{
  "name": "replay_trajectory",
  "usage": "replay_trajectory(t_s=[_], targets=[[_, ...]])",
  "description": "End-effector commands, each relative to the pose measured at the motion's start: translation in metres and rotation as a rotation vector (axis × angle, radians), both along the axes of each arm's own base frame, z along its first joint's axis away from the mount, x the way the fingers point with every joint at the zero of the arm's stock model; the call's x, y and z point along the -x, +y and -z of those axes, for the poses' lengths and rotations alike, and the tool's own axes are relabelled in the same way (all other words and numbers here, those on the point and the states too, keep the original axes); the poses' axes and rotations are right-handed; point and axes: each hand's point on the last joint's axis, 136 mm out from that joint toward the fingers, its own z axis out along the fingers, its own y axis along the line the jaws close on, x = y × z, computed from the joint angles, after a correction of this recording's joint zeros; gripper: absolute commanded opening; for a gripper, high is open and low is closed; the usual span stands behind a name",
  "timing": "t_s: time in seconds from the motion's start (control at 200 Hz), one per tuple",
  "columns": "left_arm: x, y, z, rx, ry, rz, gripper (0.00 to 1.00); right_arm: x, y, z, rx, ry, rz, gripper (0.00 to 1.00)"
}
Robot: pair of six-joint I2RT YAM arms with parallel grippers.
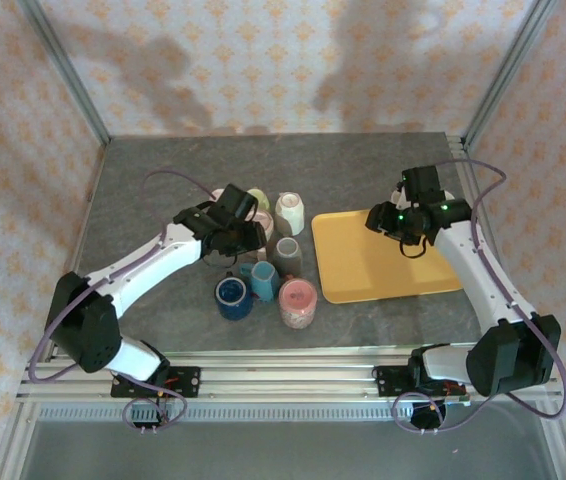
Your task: Turn the mug right side up
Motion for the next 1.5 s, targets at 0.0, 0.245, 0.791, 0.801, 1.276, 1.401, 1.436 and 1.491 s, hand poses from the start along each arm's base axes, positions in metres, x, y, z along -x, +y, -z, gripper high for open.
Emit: replay_trajectory(t_s=[0.0, 0.245, 0.791, 0.801, 1.276, 1.401, 1.436, 1.491], targets=[[-0.004, -0.004, 0.004, 0.008, -0.007, -0.031, 0.47, 0.000, 0.002, 0.002, -0.003, 0.013, 0.009, 0.55], [-0.006, -0.006, 0.013, -0.046, 0.015, -0.040, 0.47, -0.002, 0.003, -0.002, -0.015, -0.001, 0.011, 0.55], [-0.011, 0.002, 0.035, -0.261, 0.066, -0.067, 0.42, 0.001, 0.005, -0.013, -0.043, -0.034, 0.016, 0.55], [-0.011, 0.003, 0.036, -0.264, 0.067, -0.068, 0.42, 0.001, 0.006, -0.013, -0.043, -0.033, 0.012, 0.55], [-0.020, 0.002, 0.053, -0.365, 0.097, -0.052, 0.38, 0.007, 0.007, -0.020, -0.062, -0.050, 0.009, 0.55], [-0.022, 0.001, 0.052, -0.376, 0.083, -0.042, 0.36, 0.010, 0.006, -0.024, -0.064, -0.068, 0.013, 0.55], [-0.022, 0.001, 0.052, -0.378, 0.076, -0.037, 0.35, 0.010, 0.006, -0.024, -0.064, -0.069, 0.012, 0.55], [-0.021, 0.000, 0.053, -0.384, 0.074, -0.031, 0.33, 0.011, 0.006, -0.025, -0.065, -0.068, 0.013, 0.55]])
